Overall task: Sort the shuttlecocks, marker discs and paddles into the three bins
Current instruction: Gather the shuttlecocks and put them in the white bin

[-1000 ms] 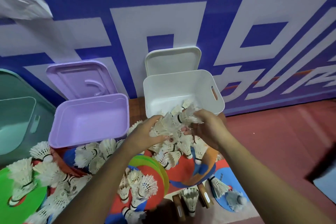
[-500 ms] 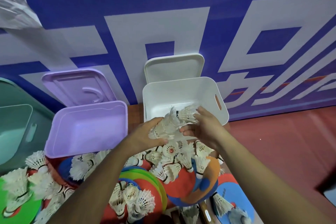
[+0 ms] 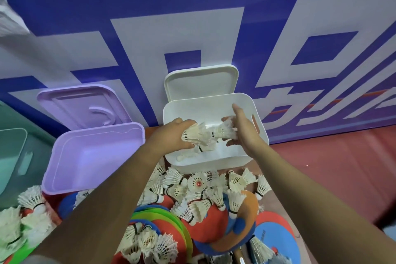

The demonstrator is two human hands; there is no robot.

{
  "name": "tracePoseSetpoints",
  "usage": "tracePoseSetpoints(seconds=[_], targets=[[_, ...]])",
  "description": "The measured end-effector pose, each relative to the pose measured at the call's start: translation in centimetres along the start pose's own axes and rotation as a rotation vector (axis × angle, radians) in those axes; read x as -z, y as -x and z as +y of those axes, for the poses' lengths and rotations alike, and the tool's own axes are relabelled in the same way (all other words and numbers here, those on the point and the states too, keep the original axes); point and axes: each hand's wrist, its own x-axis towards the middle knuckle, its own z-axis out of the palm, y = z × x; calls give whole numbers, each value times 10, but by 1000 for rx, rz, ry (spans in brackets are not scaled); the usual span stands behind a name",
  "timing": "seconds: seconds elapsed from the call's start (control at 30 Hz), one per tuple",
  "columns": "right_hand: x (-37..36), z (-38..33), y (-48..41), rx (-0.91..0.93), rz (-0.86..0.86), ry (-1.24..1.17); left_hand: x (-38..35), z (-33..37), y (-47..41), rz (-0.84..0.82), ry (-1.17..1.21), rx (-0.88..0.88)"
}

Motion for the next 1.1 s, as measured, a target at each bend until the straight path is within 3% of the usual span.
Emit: tracePoseSetpoints(seconds=[0.13, 0.33, 0.43, 0.6, 0.77, 0.93, 1.1], targets=[[0, 31, -30, 78, -41, 461, -27, -7, -22, -168, 127, 7], [-6, 61, -46, 95, -110, 694, -60, -16, -31, -354, 189, 27], [-3, 53, -28, 222, -45, 704, -52, -9, -25, -269, 228, 53], [12, 46, 35, 499, 150, 514, -29, 9, 24, 144, 352, -36], [11, 93, 90, 564, 63, 468, -38, 27, 109, 341, 472, -49], [-7, 150, 94, 549, -71, 643, -87, 22, 161, 226, 553, 87], [-35, 171, 82, 558, -170, 860, -134, -1, 157, 78, 180, 225]])
